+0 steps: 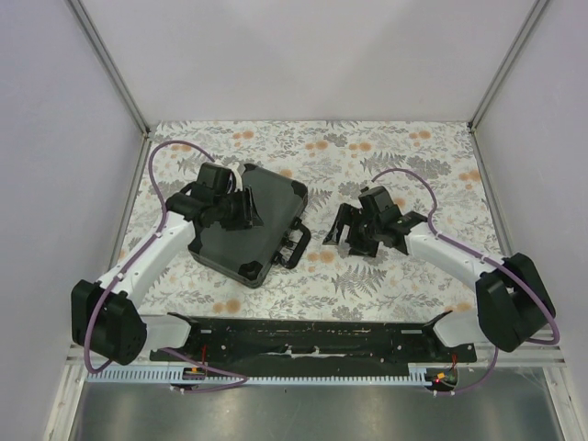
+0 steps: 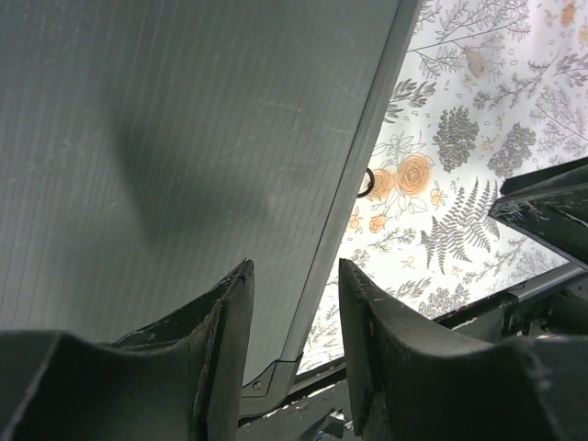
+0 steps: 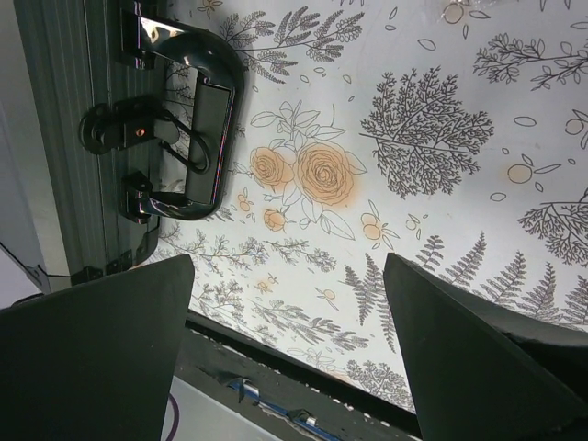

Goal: Pack up texas hold em set

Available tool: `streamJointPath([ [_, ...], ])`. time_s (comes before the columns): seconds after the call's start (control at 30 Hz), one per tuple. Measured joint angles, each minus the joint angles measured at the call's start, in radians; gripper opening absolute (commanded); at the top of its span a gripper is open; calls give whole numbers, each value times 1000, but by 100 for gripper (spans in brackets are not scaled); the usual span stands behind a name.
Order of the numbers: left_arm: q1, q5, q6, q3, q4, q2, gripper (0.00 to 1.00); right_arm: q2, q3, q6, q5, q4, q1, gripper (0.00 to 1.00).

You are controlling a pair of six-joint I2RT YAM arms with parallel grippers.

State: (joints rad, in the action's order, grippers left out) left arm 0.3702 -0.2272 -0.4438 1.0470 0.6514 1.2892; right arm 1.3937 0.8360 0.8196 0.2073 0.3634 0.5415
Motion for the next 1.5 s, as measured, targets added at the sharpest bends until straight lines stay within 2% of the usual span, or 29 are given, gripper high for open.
streamJointPath([
  [0.17,0,75,11,39,47,0,53,-48,3,-6,-57,38,-1,93],
  [0.33,0,141,35,126,63,-1,60,-105,72,-57,-208,138,-16,93],
  [0.53,29,120,82,128,48,-7,62,-82,150,-134,-281,173,-31,87],
  [0.63,118,133,97,125,36,1,62,-29,150,-140,-229,146,-31,82],
  [0.77,267,192,121,124,-11,52,62,42,114,-122,-124,55,-31,80],
  [0.9,344,289,155,124,-33,103,62,81,71,-98,-38,-21,-31,80],
  [1.2,383,499,216,124,-32,144,77,167,31,-40,85,-181,-31,82],
  [1.5,425,624,291,124,5,249,83,325,23,19,192,-344,-21,72],
])
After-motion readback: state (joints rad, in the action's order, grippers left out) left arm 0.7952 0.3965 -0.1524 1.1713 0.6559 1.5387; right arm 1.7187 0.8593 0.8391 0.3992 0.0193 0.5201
